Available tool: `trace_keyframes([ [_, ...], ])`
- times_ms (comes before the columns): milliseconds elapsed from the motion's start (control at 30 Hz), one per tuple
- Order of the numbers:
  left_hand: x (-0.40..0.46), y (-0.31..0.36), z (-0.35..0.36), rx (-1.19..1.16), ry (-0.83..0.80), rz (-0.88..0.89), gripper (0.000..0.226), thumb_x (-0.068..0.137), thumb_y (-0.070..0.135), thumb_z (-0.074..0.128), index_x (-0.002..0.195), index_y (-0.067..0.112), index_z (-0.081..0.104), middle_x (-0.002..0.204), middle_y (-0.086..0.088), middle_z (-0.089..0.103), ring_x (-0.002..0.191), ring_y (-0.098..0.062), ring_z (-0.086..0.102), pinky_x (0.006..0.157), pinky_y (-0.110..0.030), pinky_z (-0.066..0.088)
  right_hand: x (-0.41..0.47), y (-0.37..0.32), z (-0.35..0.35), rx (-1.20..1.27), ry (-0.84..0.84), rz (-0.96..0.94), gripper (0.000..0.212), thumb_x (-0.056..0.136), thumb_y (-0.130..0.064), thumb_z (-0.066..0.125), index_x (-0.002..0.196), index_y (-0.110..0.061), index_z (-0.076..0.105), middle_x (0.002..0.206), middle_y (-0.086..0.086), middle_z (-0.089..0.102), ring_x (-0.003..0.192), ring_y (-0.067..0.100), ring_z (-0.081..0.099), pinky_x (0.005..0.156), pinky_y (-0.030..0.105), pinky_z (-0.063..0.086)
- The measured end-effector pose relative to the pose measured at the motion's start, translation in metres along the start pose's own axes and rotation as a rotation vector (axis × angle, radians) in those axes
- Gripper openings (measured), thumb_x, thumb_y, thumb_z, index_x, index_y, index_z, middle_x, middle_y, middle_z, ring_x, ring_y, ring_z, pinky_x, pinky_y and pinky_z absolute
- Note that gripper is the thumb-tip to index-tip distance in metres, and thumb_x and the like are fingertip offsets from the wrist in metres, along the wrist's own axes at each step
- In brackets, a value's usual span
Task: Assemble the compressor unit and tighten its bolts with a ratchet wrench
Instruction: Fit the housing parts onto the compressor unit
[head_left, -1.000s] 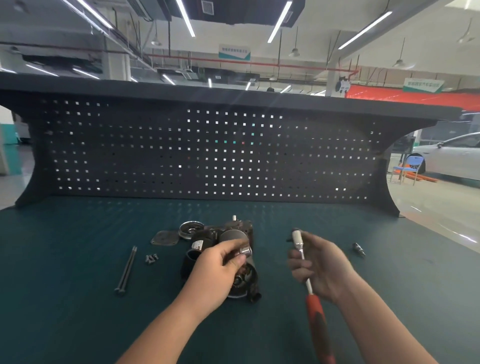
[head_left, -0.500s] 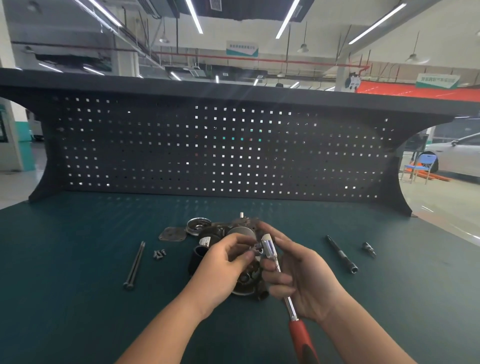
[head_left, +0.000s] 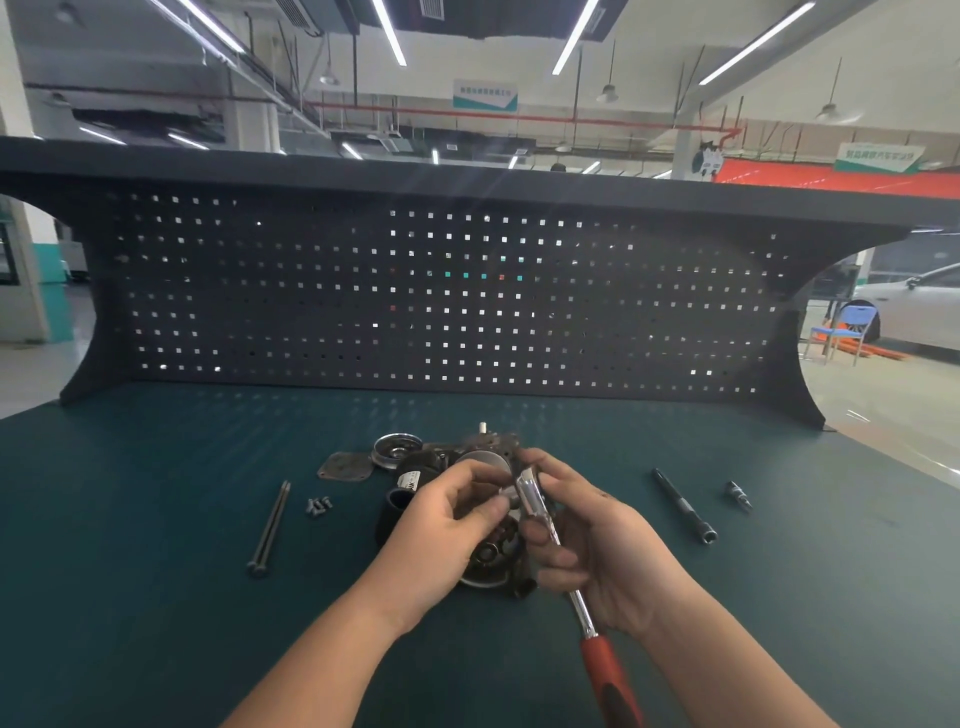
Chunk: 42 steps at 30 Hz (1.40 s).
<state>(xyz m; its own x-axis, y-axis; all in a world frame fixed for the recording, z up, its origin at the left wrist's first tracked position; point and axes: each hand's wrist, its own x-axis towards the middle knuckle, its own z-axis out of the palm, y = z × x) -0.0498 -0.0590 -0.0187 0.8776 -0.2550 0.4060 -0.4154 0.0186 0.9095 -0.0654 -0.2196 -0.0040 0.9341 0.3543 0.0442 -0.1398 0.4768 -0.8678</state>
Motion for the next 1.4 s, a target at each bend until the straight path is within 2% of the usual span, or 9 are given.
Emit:
trace_keyframes([
  [433,-0.001,0.005,0.002,0.054,0.084,0.157,0.03,0.087,0.0,0.067,0.081,0.029,0.071,0.084,0.01,0.073,0.083,-0.002,0.066,0.078,-0.016,0.05,-0.003,-0.003,-0.008,0.064,-0.18,0.087,0.037,0.098,-0.027,0.041,0.13,-0.032,0.058,0.066,0.003,0.045,0.051,0.009,0.038,0.035,0.014,0.033],
  [600,-0.002,0.004,0.001,0.279,0.151,0.26,0.026,0.088,0.009,0.07,0.09,0.035,0.071,0.093,0.017,0.073,0.093,-0.002,0.067,0.085,-0.016,0.049,0.002,0.0,-0.006,0.238,-0.143,0.189,0.026,0.093,-0.027,0.047,0.102,-0.008,0.064,0.063,0.005,0.046,0.045,0.009,0.04,0.031,0.015,0.031],
  [733,-0.003,0.007,0.003,0.295,0.08,0.089,0.005,0.093,0.03,0.062,0.093,0.03,0.067,0.084,0.026,0.07,0.085,0.008,0.064,0.078,-0.009,0.046,0.003,-0.001,-0.008,0.28,-0.075,0.222,0.015,0.091,-0.024,0.049,0.091,-0.01,0.056,0.061,0.005,0.044,0.038,0.007,0.034,0.028,0.015,0.027],
  [800,-0.003,0.006,0.003,0.316,0.013,-0.029,0.035,0.093,0.047,0.048,0.081,0.017,0.062,0.059,0.019,0.06,0.059,0.004,0.055,0.061,-0.012,0.042,0.003,-0.001,-0.01,0.283,-0.038,0.231,0.01,0.093,-0.023,0.047,0.093,-0.014,0.052,0.06,0.005,0.043,0.036,0.007,0.033,0.027,0.015,0.026],
  [933,-0.001,0.005,0.0,0.19,-0.063,-0.174,0.033,0.102,0.028,0.046,0.078,0.008,0.056,0.057,0.002,0.052,0.046,-0.006,0.044,0.048,-0.015,0.037,0.003,0.0,-0.009,0.222,-0.014,0.26,0.008,0.094,-0.02,0.045,0.095,-0.017,0.053,0.062,0.007,0.044,0.038,0.007,0.034,0.027,0.015,0.028],
  [1100,0.001,-0.004,0.007,0.301,0.097,-0.013,0.034,0.096,0.025,0.058,0.07,0.004,0.06,0.049,0.009,0.049,0.048,-0.007,0.041,0.054,-0.022,0.038,0.004,0.0,-0.01,0.258,-0.001,0.269,0.018,0.085,-0.024,0.054,0.084,-0.007,0.059,0.063,0.006,0.042,0.038,0.007,0.033,0.027,0.015,0.025],
  [1200,0.0,-0.003,0.004,0.298,0.085,0.022,0.035,0.087,0.048,0.061,0.077,0.014,0.067,0.056,0.009,0.055,0.054,-0.005,0.048,0.057,-0.02,0.04,0.001,-0.008,-0.013,0.239,-0.03,0.217,0.021,0.078,-0.027,0.067,0.078,-0.006,0.065,0.064,0.007,0.044,0.039,0.008,0.035,0.027,0.015,0.025],
  [1267,0.0,-0.002,-0.003,0.314,0.123,0.029,0.039,0.081,0.061,0.052,0.084,0.024,0.066,0.064,0.014,0.062,0.059,0.002,0.054,0.059,-0.012,0.041,0.001,-0.017,-0.018,0.27,-0.017,0.136,0.023,0.062,-0.009,0.08,0.078,-0.006,0.064,0.065,0.007,0.045,0.041,0.008,0.038,0.028,0.015,0.026],
  [1400,0.009,-0.007,-0.027,0.415,0.556,0.042,0.018,0.097,0.038,0.05,0.086,0.028,0.059,0.075,0.009,0.065,0.073,-0.004,0.061,0.06,-0.013,0.042,0.001,-0.035,-0.044,-0.058,0.366,-0.156,0.019,0.078,0.003,0.062,0.096,-0.003,0.058,0.071,0.014,0.054,0.049,0.013,0.05,0.034,0.018,0.032],
])
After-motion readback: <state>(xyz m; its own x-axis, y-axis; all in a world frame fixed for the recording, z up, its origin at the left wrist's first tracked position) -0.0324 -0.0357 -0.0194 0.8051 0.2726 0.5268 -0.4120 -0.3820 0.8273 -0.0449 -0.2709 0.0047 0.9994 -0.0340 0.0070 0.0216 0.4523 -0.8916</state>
